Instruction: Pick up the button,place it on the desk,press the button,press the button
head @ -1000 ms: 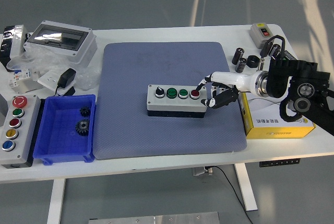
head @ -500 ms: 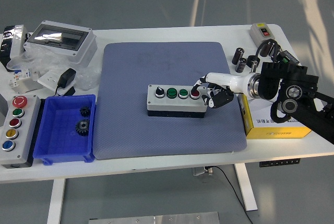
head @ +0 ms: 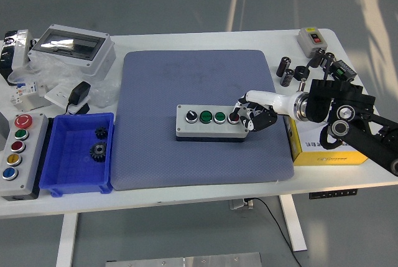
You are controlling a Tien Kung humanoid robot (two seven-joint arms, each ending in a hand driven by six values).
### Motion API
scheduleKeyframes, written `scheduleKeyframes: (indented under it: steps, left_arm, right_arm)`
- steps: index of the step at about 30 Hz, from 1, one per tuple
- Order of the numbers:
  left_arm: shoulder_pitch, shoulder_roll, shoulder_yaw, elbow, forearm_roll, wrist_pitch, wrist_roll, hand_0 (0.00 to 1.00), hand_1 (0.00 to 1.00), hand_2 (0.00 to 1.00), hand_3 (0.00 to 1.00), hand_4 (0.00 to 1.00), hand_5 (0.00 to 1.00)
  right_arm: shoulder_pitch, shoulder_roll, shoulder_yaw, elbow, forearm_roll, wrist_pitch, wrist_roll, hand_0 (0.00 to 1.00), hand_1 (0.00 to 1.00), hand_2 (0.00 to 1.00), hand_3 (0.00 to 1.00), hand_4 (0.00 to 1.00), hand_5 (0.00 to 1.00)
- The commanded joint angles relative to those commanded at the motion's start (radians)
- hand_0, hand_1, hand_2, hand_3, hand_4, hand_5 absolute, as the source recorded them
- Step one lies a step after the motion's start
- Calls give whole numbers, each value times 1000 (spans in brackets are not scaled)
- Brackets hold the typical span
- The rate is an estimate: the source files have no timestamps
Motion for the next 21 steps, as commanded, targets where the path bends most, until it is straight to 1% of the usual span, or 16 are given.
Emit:
scheduleKeyframes:
  steps: [5, 13, 16, 21]
  left_arm:
    - [1, -1, 0, 0, 2, 0, 0, 629, 590, 538, 592, 597, 215]
    - [3, -1, 1, 0, 0, 0, 1, 628, 590, 537, 592, 598, 213]
    - [2, -1, 0, 0, 2, -1, 0, 629, 589, 537, 592, 599, 213]
    - [1, 0, 1, 0, 3, -3, 0, 629, 589, 537, 592, 599, 213]
  right_arm:
    - [-2, -5, 26, 8, 26, 1, 16, 2, 60, 200, 760, 246, 29]
    - [-5, -5, 17, -6, 34, -4, 22, 2, 59, 197, 750, 251, 32]
    - [-5, -2, 13, -25, 37, -10, 26, 2, 58, 195, 741, 260, 31]
    - [-5, 9, 11, -86, 47, -25, 36, 2, 58, 195, 741, 260, 31]
